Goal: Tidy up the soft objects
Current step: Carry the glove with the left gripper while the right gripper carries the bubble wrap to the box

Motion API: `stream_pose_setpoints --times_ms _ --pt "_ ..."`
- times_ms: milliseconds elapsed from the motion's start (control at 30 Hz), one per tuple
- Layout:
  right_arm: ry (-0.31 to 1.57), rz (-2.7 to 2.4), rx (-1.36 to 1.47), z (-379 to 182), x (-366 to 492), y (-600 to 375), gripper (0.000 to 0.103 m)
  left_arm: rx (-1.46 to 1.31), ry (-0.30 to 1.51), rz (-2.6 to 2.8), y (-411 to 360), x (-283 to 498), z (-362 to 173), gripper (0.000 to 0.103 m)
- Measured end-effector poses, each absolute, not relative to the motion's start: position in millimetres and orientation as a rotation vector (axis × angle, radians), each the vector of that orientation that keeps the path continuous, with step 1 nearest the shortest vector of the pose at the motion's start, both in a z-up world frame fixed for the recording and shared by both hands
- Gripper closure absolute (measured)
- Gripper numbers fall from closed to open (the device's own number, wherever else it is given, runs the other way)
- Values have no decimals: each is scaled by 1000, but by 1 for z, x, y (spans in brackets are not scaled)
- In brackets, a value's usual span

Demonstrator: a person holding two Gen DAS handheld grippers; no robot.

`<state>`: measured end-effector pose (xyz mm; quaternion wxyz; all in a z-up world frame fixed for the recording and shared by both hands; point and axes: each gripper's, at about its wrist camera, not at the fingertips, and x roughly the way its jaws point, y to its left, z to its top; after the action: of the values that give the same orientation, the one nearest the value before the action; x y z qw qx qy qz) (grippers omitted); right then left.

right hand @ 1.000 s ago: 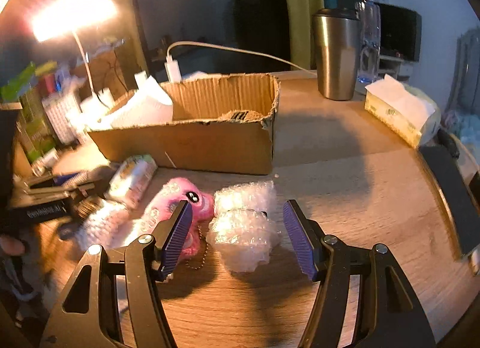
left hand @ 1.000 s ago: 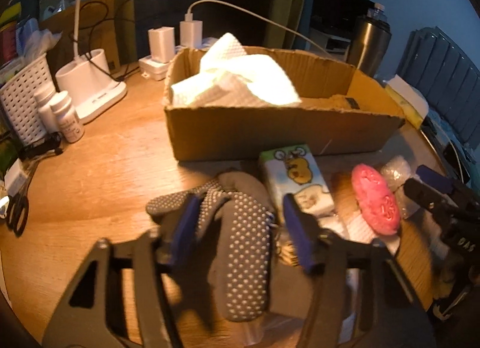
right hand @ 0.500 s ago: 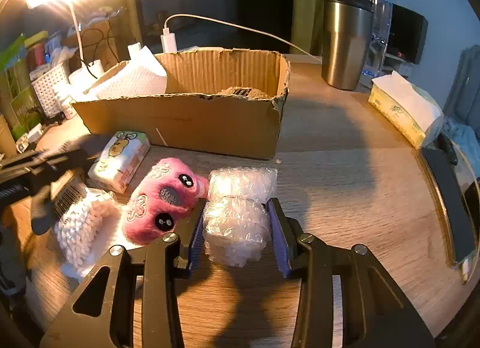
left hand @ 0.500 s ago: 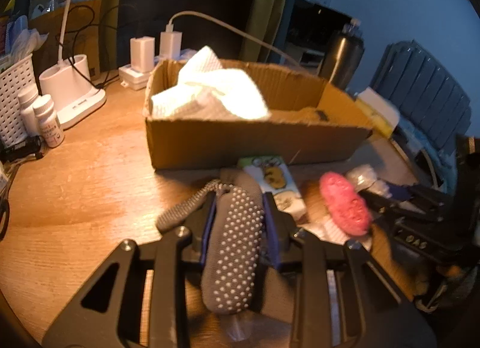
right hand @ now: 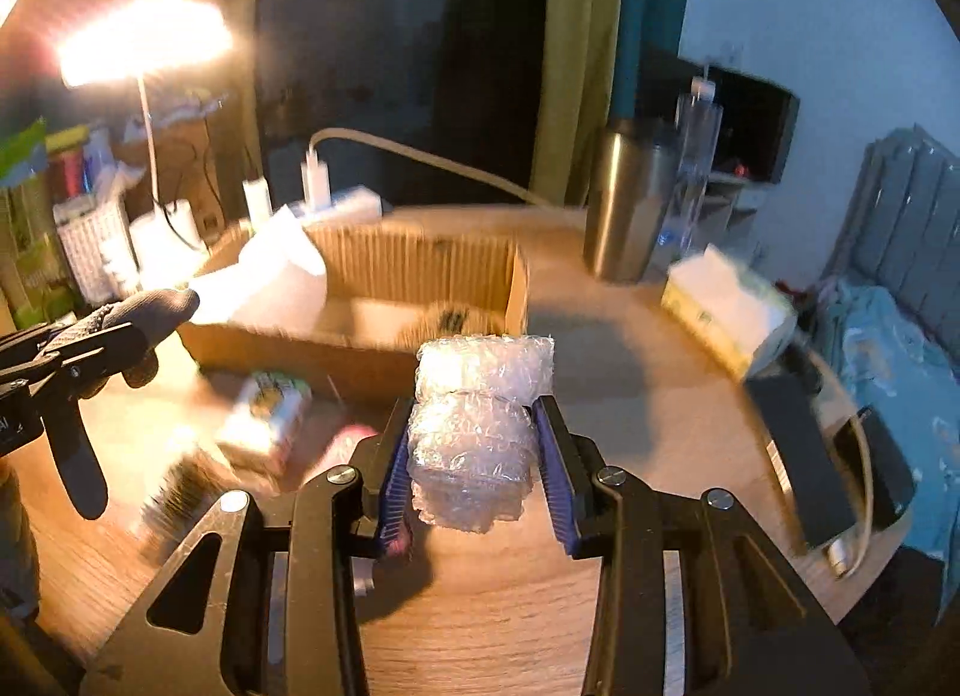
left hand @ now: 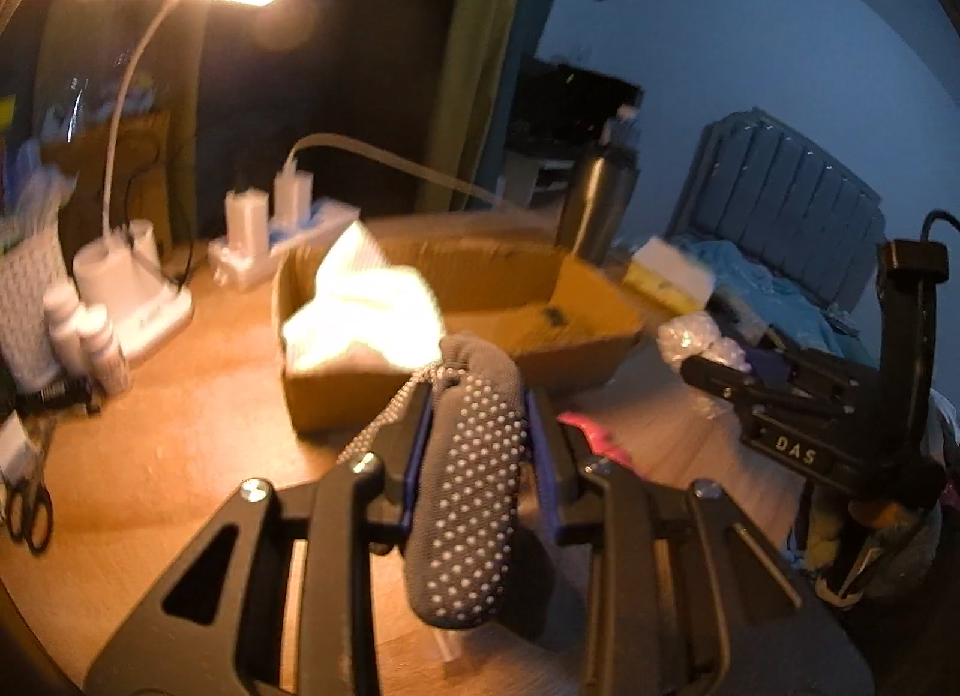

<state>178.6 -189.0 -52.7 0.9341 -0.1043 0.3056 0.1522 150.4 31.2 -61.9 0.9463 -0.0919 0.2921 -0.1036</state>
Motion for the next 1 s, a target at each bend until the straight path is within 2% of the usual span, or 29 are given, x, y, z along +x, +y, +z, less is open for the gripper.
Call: stream_pose_setpoints --times_ms 367,667,1000 --pt "477 331 -205 9 168 -192 62 -152 432 -229 30 138 6 73" --pt "373 386 -187 38 167 -192 62 -120 378 -197 28 139 35 73" --pt "333 431 -163 42 187 -195 62 -116 323 -164 23 149 52 72"
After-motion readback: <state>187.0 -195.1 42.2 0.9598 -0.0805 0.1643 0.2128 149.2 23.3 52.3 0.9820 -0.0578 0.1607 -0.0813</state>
